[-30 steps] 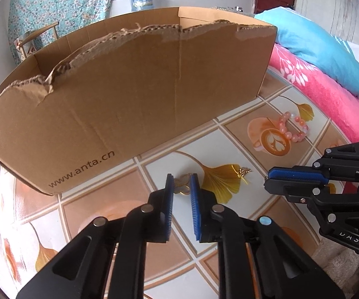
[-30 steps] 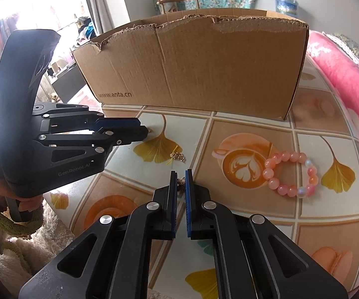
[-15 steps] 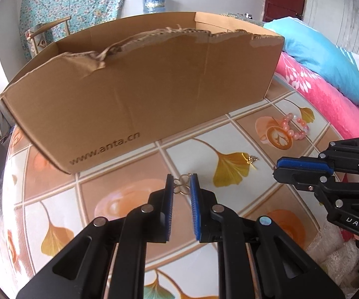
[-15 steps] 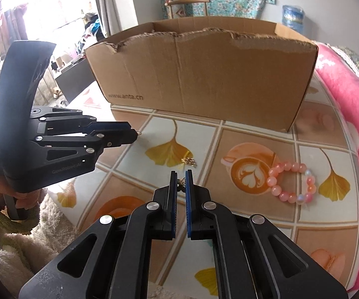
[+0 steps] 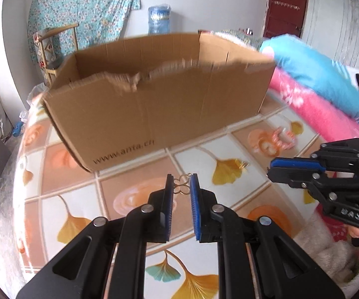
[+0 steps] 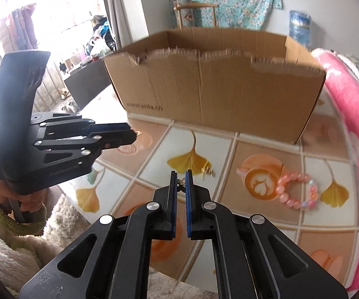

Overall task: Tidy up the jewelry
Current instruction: 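Carry both charms over the box with both grippers, then open both grippers to drop the charms into the box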

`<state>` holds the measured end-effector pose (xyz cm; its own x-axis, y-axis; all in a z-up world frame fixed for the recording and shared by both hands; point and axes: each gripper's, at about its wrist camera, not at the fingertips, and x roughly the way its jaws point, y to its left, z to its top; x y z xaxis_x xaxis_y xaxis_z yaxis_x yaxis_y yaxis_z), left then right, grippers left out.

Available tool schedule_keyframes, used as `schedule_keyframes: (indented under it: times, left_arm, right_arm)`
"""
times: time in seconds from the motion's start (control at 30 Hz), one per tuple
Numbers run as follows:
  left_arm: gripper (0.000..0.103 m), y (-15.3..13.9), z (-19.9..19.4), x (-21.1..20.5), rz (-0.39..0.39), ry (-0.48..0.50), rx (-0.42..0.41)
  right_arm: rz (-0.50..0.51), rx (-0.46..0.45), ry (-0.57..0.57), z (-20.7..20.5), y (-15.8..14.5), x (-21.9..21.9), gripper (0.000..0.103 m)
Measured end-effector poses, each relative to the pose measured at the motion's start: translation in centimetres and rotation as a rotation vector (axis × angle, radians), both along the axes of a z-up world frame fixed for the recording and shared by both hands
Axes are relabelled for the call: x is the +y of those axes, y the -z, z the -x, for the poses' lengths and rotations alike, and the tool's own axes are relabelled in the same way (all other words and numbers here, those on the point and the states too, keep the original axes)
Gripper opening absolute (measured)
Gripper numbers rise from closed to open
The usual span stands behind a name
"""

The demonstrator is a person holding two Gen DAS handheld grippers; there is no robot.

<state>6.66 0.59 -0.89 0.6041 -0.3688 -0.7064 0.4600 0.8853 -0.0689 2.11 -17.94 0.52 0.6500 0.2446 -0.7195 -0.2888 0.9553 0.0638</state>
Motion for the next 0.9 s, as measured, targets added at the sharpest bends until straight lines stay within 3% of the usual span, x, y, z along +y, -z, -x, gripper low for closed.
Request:
schedule_keyframes:
  times: [0.17,0.3,0.37,0.47,0.57,0.73,0.9]
  left_arm:
    - [0.013,-4.7,0.7,1.2,0.077,0.008,-0.099]
    - [0.013,-8.0,-0.4,1.2,0.145,0.016,-0.172]
    - [0.013,-9.3,-1.9,0.7,0.167,0.038,-0.18]
    - [0.013,-9.9,-5.2,-0.3,0.194,0.073,-0.122]
    - [0.013,-9.4,-9.1,-1.5,0.16,0.095,-0.036]
    - [0.013,-7.0,-14.5,-4.2,0.079,0.122,0.111]
    - [0.013,-3.7,-18.1,-5.1,0.077,0.109,0.285]
  right_arm:
    - [-0.04,-0.12,-0.035,-0.9,-4.7,-0.6,0.004]
    - [-0.046,-0.218,-0.062,-2.9,-8.3,-1.2,0.004]
    - [-0.05,-0.225,-0.069,-4.6,-9.5,-1.6,0.004]
    - [-0.052,-0.186,-0.094,-8.4,-10.7,-2.2,0.004]
    - [-0.033,-0.099,-0.094,-11.9,-10.5,-2.9,0.004]
    - [-0.023,0.138,-0.062,-18.8,-6.8,-3.6,0.004]
    - [-0.017,0.228,-0.058,-21.0,-4.3,-3.6,0.005]
